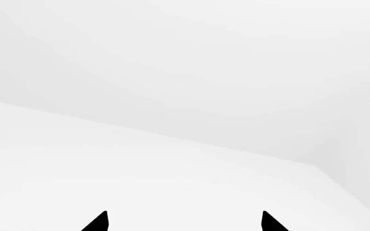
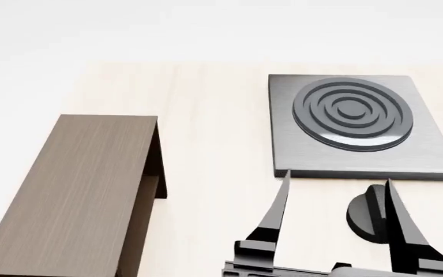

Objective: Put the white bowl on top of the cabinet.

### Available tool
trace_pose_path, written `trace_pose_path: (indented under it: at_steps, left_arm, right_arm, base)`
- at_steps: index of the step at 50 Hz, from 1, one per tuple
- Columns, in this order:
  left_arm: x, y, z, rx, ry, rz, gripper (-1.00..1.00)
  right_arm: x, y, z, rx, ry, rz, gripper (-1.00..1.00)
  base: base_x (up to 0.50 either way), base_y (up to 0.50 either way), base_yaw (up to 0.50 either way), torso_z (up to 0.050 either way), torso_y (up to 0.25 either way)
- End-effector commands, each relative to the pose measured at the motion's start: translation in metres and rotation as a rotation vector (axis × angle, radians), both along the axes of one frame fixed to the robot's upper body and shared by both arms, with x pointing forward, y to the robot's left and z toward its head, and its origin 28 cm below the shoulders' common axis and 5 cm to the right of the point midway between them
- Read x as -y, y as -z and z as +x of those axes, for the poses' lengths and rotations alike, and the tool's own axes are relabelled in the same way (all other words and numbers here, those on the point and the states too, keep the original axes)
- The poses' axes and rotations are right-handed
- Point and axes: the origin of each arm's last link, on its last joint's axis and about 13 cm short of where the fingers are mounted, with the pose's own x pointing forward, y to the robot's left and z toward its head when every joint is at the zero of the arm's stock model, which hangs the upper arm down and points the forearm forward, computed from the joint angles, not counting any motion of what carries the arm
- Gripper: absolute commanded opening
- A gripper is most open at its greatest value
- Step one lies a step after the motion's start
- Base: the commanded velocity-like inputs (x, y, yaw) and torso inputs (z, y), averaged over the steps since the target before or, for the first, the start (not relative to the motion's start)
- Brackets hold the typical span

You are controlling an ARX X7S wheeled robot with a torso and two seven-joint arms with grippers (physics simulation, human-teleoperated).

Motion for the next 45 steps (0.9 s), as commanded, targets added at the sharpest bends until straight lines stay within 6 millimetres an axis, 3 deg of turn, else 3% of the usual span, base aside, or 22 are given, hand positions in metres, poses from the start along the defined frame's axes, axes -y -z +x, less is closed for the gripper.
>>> trace_pose_path:
  at_steps: [1,10,18,34,45]
  left_arm:
    - [0.0,0.0,-0.001,-0.001,0.0,-0.001,1.0]
    - [-0.001,0.003,0.0,-0.004,-0.001,-0.007,1.0]
    - [-0.002,0.004,-0.002,-0.001,-0.006,-0.015,1.0]
    - [-0.003,0.004,-0.004,0.001,-0.012,-0.018,1.0]
    - [-0.002,0.004,-0.003,0.0,-0.011,-0.018,1.0]
  right_arm:
    - [0.002,-0.004,0.0,-0.011,0.056,0.044,1.0]
    - [0.013,-0.018,0.011,-0.097,0.383,0.078,1.0]
    - [0.028,-0.033,0.013,-0.112,0.507,0.11,1.0]
    - [0.045,-0.047,0.003,-0.239,0.635,0.176,1.0]
    - [0.054,-0.05,-0.001,-0.253,0.608,0.222,1.0]
  base:
    - [0.0,0.0,0.0,0.0,0.0]
    - [0.0,0.0,0.0,0.0,0.0]
    - [0.0,0.0,0.0,0.0,0.0]
    - [0.0,0.0,0.0,0.0,0.0]
    - [0.0,0.0,0.0,0.0,0.0]
